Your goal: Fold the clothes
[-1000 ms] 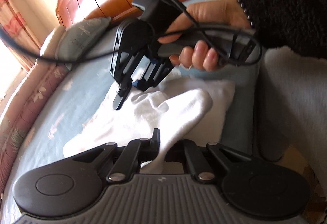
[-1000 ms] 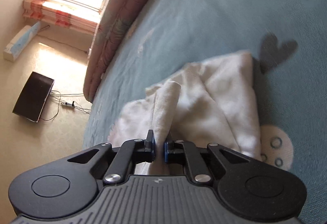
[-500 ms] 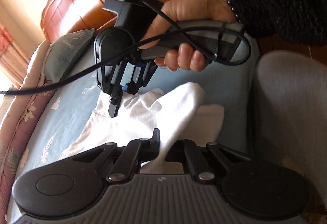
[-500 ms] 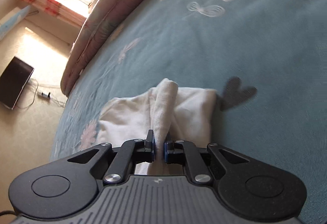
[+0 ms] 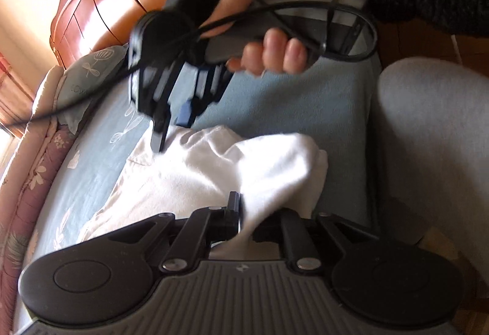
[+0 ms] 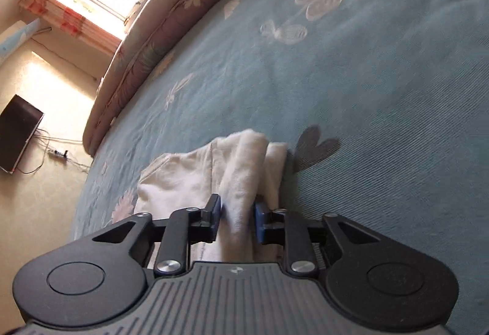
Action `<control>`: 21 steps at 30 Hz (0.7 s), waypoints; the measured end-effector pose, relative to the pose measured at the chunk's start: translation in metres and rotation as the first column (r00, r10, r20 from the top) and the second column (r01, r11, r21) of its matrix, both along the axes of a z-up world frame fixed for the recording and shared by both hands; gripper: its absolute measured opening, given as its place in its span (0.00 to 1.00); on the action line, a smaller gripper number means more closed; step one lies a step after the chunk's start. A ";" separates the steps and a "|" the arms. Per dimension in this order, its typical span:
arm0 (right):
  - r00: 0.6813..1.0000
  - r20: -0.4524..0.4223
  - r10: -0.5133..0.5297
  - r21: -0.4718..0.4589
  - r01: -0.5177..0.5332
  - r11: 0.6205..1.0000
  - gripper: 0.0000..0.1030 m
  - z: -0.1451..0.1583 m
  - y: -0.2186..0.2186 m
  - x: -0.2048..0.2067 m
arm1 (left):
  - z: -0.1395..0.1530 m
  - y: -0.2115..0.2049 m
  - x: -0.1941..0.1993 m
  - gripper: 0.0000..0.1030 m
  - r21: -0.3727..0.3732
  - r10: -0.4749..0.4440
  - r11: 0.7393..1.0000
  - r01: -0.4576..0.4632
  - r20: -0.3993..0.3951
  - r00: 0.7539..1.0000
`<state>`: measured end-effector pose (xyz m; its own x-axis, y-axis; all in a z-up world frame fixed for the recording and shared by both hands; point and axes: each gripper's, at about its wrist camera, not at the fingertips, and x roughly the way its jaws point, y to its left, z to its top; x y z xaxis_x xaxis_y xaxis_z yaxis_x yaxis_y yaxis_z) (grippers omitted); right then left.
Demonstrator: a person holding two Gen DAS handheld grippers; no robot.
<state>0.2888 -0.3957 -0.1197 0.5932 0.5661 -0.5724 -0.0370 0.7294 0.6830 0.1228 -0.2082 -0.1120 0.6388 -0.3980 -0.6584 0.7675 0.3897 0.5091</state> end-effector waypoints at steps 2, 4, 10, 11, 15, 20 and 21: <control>0.999 0.047 -0.021 -0.060 0.024 0.998 0.34 0.015 -0.006 -0.011 | 0.007 0.010 -0.006 0.15 -0.015 -0.003 1.000 0.003 0.002 1.000; 0.995 0.102 -0.014 -0.092 0.023 0.995 0.34 0.031 -0.008 -0.022 | 0.012 0.023 -0.015 0.18 -0.022 0.003 1.000 -0.003 0.020 1.000; 0.969 0.219 0.116 -0.091 -0.098 0.991 0.34 0.067 0.018 -0.049 | 0.028 0.060 -0.040 0.31 -0.043 0.022 0.999 -0.019 0.073 0.997; 0.963 0.228 0.145 -0.091 -0.128 0.988 0.34 0.068 0.026 -0.051 | 0.030 0.067 -0.044 0.36 -0.046 0.025 0.999 -0.021 0.082 0.996; 0.958 0.194 0.210 -0.101 -0.194 0.976 0.34 0.052 0.049 -0.058 | 0.033 0.079 -0.048 0.41 -0.056 0.092 0.995 -0.085 0.128 0.987; 0.972 0.128 0.198 -0.089 -0.188 0.978 0.34 0.027 0.058 -0.068 | 0.027 0.079 -0.038 0.47 -0.114 0.187 0.978 -0.173 0.125 0.974; 0.971 0.129 0.202 -0.096 -0.191 0.977 0.34 0.026 0.060 -0.069 | 0.025 0.076 -0.036 0.47 -0.120 0.193 0.977 -0.179 0.123 0.973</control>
